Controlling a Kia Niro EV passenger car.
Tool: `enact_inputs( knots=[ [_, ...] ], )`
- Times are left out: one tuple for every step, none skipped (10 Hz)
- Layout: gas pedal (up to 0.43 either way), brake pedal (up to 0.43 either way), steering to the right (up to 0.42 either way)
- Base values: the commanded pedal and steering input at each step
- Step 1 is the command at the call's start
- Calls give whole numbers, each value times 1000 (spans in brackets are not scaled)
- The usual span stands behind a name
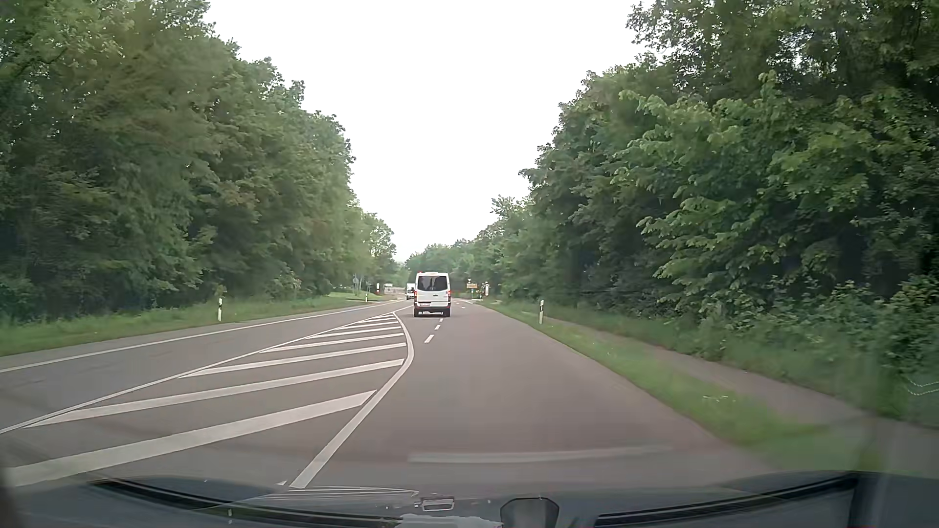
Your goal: Follow the waypoints while adhering to traffic rules and regulations
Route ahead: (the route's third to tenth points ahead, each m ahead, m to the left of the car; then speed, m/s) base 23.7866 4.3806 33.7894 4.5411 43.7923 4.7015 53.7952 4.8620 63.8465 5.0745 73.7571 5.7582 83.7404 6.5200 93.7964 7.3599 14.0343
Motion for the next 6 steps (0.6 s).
enact_inputs(
  knots=[
    [98, 0, -2],
    [98, 0, -3],
    [98, 0, -3],
    [98, 0, -3],
    [98, 0, -3],
    [98, 0, -4]
  ],
)
